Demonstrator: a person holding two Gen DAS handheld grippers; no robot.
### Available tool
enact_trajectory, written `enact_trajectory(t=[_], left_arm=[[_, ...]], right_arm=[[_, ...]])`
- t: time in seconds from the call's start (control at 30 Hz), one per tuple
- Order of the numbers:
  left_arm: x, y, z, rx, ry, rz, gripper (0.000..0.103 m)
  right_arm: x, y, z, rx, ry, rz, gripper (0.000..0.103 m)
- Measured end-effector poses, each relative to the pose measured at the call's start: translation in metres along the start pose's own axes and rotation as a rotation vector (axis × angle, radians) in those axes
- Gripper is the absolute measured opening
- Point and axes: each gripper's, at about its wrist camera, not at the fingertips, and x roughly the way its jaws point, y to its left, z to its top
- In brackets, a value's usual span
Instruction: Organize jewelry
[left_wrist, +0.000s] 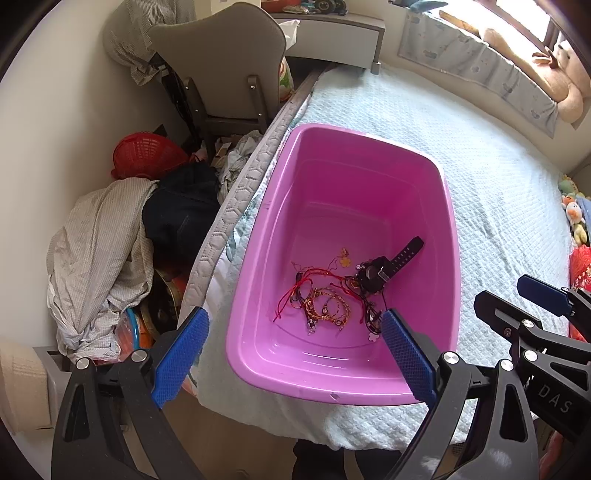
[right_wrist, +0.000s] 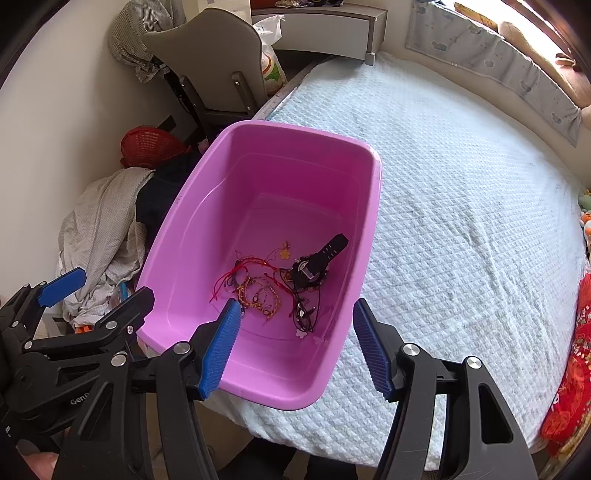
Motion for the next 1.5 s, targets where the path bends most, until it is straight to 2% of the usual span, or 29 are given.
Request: enact_trajectory(t=[0.8, 1.5], left_arm=[[0.002, 0.002, 0.004, -0.021, 0.015, -0.028, 0.093], [0.009, 0.005, 0.006, -0.022, 0.022, -0.014, 0.093]], right_arm=[[-0.001, 0.001, 0.002, -0.004, 0.000, -0.012, 0.060], [0.005, 0.002, 0.004, -0.003, 0.006, -0.007, 0.060]])
